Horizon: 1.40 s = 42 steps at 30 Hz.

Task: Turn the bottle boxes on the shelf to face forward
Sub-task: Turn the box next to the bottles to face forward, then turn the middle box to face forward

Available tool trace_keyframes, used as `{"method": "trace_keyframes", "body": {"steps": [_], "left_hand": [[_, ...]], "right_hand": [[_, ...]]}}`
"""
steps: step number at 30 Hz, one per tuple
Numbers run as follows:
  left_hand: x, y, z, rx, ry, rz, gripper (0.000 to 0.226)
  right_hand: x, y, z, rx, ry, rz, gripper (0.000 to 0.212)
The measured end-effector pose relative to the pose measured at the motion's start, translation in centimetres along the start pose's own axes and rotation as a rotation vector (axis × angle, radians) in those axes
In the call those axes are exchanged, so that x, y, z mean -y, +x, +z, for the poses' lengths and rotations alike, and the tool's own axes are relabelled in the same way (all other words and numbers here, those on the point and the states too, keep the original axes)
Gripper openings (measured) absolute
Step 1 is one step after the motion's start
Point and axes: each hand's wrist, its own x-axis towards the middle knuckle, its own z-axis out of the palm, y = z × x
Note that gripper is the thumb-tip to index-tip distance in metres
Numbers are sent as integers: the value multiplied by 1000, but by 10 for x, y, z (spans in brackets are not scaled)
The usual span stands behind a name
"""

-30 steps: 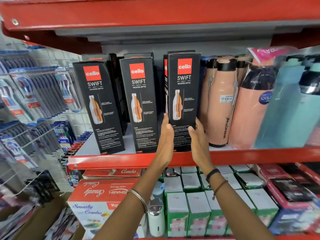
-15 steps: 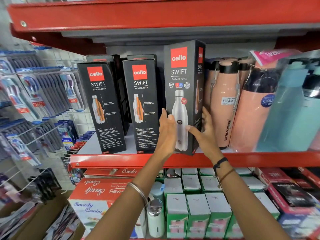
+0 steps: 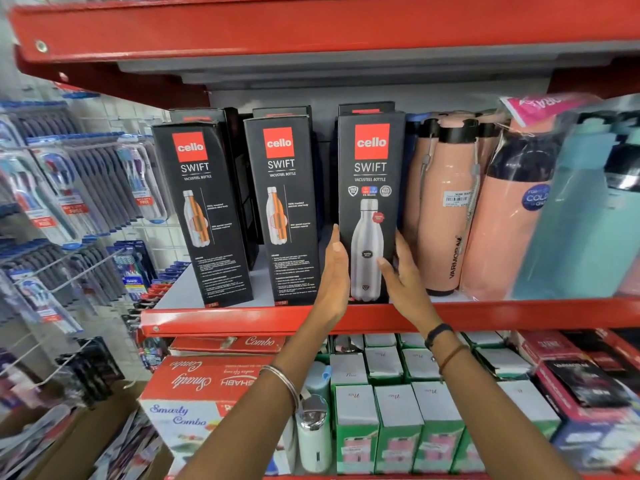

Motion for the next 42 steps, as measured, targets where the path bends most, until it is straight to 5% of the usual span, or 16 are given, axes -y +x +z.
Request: {"method": "trace_keyframes", "body": {"steps": [4, 8, 14, 18, 27, 31, 35, 38, 42], "left_hand": [[5, -1, -3, 3, 33, 30, 106], [2, -17, -7, -120, 95, 240, 78], [-14, -30, -39, -402, 96, 577, 56], [-5, -24, -66, -499, 89, 425, 52], [15, -24, -104, -124, -21, -22, 91], [-6, -28, -116, -49, -69, -21, 94], [-13, -32, -125, 9, -95, 59, 110], [-16, -33, -129, 3, -125, 136, 102], [-11, -24, -137, -94, -105, 159, 113]], "right_hand": [[2, -4, 0, -12, 31, 29, 61], [16, -24, 8, -130, 78, 76, 67], [55, -40, 34, -242, 121, -164, 57], [74, -38, 68, -43, 200, -112, 57], [70, -23, 122, 58, 87, 189, 71], [78, -17, 121, 9, 157, 136, 71], [88, -9, 124, -65, 87, 72, 94], [93, -5, 129, -171, 14, 46, 111], [93, -7, 128, -192, 74, 29, 108]]}}
